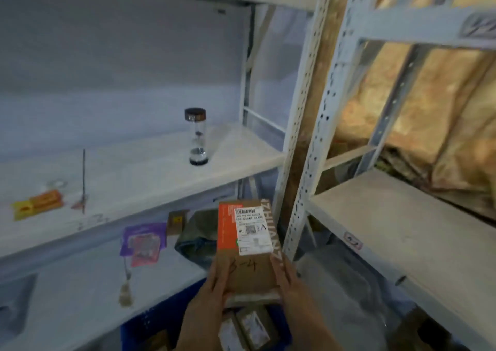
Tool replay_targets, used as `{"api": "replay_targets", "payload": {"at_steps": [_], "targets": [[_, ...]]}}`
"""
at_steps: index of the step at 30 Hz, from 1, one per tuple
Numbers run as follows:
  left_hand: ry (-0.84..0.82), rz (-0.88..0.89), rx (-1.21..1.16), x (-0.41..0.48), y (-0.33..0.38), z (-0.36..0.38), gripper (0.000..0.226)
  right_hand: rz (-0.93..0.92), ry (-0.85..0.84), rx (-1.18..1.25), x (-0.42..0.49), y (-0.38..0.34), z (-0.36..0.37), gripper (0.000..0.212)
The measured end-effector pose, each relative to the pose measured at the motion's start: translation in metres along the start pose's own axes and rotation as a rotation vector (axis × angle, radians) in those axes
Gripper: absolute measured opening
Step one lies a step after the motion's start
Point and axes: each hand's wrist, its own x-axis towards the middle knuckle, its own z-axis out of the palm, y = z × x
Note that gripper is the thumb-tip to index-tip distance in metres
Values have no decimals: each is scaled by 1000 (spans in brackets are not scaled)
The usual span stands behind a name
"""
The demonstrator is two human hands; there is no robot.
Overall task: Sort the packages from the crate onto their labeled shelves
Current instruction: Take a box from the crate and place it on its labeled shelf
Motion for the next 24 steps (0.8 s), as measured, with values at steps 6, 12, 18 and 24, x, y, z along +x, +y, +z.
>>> {"api": "replay_targets", "payload": {"at_steps": [6,12,18,24], "targets": [[265,221,-243,-1,68,-149,74,19,404,-42,-40,-69,-159,99],[392,492,-318,-6,148,-236,74,42,688,-145,-116,-98,-271,82],[474,723,-311,-10,243,-277,57,103,907,-268,-206,-96,-355,84],[566,903,-362,-42,342,-289,56,138,1037,-271,-309,-76,-402,75]]}}
